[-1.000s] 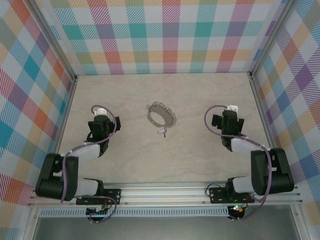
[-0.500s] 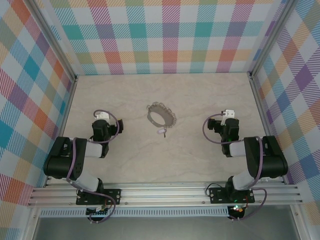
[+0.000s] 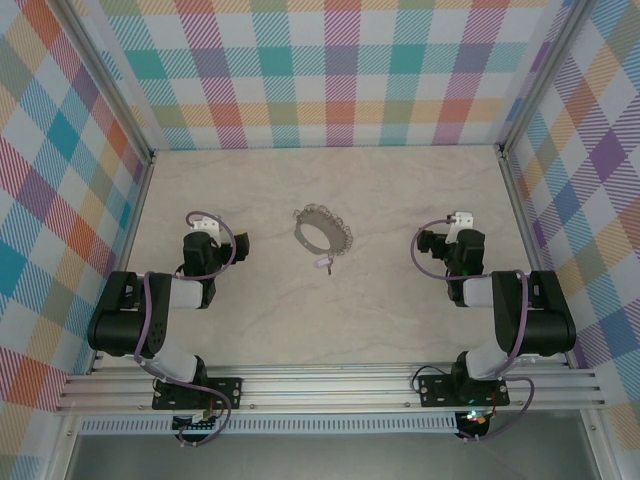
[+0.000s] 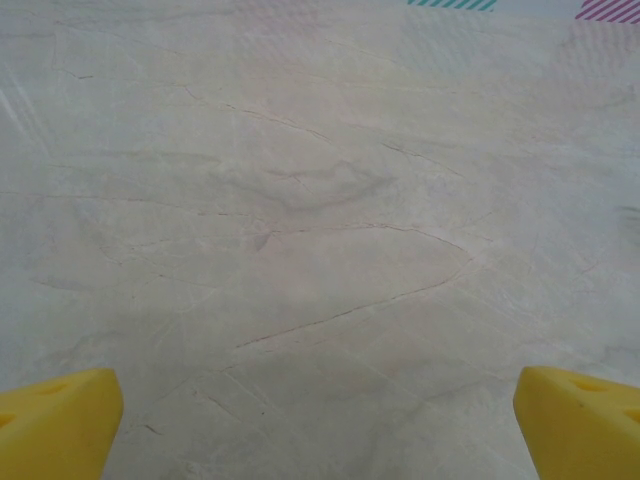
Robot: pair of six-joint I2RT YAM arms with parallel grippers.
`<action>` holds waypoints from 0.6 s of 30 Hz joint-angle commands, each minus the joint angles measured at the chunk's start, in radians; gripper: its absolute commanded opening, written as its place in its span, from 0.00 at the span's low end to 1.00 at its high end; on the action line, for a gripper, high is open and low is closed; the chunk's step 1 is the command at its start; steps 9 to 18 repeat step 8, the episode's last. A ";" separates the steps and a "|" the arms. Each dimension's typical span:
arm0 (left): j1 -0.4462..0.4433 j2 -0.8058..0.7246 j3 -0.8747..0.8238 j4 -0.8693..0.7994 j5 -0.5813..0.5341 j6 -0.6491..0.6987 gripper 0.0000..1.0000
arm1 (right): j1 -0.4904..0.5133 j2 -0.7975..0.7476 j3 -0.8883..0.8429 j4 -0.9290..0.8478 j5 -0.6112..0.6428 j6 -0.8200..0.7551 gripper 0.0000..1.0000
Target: Put the keys on the keyring
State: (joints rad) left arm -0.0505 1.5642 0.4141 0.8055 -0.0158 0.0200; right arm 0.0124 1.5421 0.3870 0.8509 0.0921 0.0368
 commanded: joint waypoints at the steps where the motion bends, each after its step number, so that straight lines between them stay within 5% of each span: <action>1: 0.007 0.002 0.012 -0.006 0.009 0.012 1.00 | 0.000 -0.007 0.009 0.006 -0.019 0.001 1.00; 18: 0.007 0.004 0.016 -0.010 0.008 0.013 1.00 | -0.002 -0.007 0.021 -0.016 -0.084 -0.023 1.00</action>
